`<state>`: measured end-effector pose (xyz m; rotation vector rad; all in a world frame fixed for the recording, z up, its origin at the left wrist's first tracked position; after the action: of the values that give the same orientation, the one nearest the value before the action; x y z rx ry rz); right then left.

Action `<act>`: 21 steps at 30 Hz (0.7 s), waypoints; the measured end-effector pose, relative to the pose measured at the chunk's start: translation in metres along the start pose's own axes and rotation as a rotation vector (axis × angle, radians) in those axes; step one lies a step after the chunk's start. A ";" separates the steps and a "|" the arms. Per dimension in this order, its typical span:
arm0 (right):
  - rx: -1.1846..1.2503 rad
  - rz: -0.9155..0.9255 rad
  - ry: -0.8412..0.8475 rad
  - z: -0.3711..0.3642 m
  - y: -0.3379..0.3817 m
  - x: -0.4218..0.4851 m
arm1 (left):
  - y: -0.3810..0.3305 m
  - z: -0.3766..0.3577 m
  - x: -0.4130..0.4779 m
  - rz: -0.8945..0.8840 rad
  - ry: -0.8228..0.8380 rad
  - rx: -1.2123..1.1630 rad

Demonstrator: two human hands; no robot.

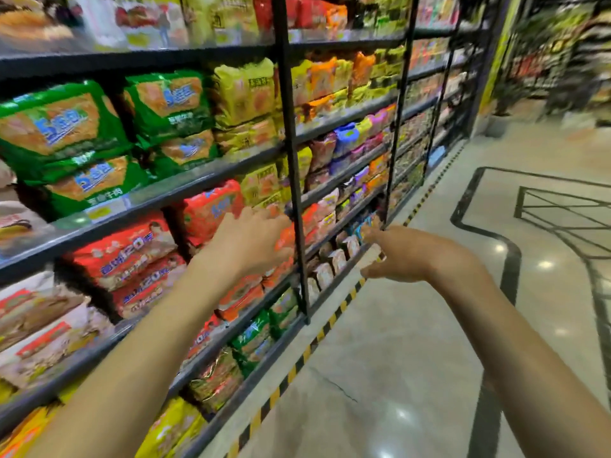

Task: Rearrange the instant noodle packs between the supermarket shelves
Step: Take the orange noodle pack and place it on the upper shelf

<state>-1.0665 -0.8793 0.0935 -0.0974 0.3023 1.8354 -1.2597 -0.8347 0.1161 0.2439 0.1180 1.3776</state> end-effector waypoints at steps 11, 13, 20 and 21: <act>-0.031 -0.084 -0.008 0.037 -0.131 0.028 | -0.102 0.019 0.114 -0.096 0.098 -0.052; -0.025 -0.075 -0.001 0.050 -0.157 0.042 | -0.117 0.030 0.140 -0.089 0.087 -0.064; -0.005 -0.068 -0.022 0.081 -0.247 0.085 | -0.180 0.062 0.228 -0.103 0.041 -0.075; 0.006 -0.081 -0.016 0.082 -0.264 0.089 | -0.195 0.063 0.239 -0.114 0.045 -0.065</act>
<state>-0.8326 -0.7079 0.1117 -0.0897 0.2886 1.7545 -1.0130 -0.6402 0.1443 0.1496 0.1231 1.2713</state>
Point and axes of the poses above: each hand's wrist, its own x-axis towards the middle knuckle, its own z-axis out of the back of the hand, y = z × x, the point moved 8 cm from there along x, towards the middle knuckle, and after that the axes turned 13 degrees about z, right-handed, at the moved point
